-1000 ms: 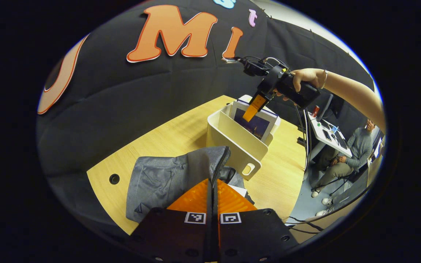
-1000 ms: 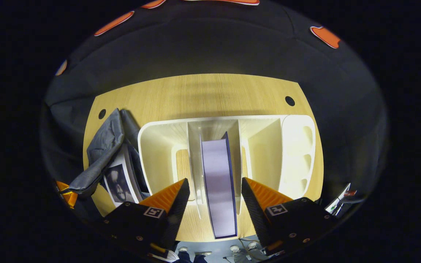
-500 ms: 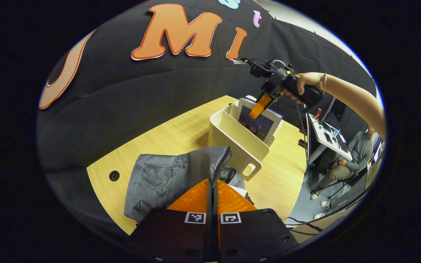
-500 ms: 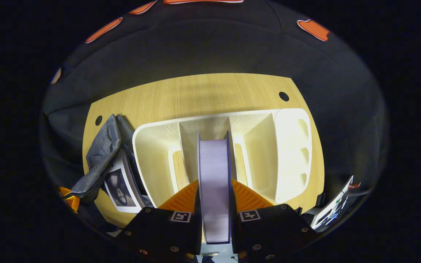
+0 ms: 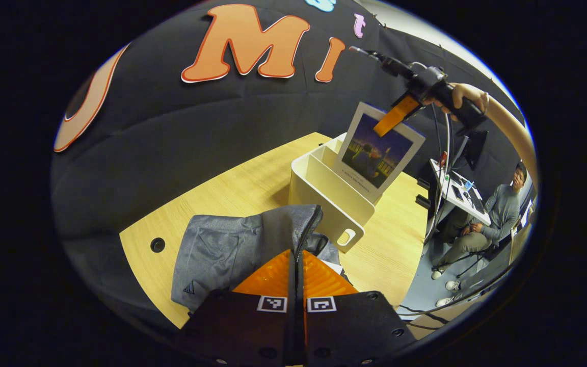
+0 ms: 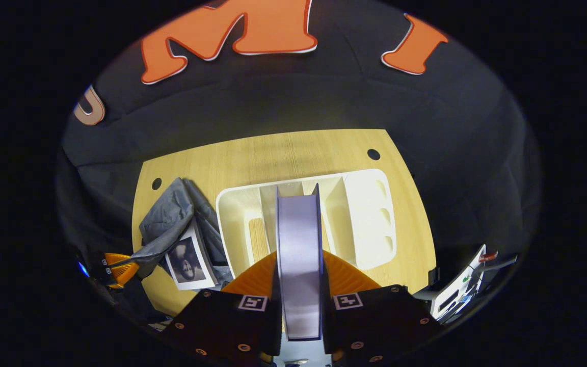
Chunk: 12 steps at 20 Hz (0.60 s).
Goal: Open the schoolbag, grab two books from the bookshelf and put them into the schoolbag.
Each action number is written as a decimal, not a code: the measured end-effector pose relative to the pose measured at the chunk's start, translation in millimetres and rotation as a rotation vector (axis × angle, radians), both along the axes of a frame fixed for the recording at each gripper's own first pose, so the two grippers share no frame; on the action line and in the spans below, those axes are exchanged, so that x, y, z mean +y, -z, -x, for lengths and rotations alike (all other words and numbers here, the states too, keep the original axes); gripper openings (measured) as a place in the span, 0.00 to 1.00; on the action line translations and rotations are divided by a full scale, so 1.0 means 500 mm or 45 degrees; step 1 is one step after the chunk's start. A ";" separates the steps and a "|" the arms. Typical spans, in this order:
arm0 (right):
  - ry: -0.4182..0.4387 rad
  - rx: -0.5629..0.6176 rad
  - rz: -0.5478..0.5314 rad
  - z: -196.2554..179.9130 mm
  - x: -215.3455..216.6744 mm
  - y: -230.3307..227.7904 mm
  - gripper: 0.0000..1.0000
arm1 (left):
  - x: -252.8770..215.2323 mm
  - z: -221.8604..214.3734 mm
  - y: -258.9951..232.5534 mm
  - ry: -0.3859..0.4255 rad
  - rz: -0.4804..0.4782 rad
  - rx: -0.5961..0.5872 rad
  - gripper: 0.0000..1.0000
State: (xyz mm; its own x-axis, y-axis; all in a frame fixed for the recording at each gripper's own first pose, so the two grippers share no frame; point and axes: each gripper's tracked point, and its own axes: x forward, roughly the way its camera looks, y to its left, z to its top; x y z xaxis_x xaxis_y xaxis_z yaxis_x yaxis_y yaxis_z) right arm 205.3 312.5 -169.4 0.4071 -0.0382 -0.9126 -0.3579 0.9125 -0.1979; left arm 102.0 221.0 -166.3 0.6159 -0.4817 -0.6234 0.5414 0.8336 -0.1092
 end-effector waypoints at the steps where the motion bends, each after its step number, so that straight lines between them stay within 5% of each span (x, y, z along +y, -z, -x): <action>1: 0.002 -0.017 -0.024 0.014 -0.002 -0.021 0.33 | -0.001 -0.001 0.000 0.000 0.000 0.001 0.00; 6: 0.023 -0.069 -0.125 0.107 -0.026 -0.092 0.33 | 0.005 0.002 0.001 0.001 -0.002 0.001 0.01; 12: 0.094 -0.071 -0.402 0.240 -0.022 -0.109 0.33 | 0.010 -0.007 -0.004 -0.001 -0.027 -0.007 0.00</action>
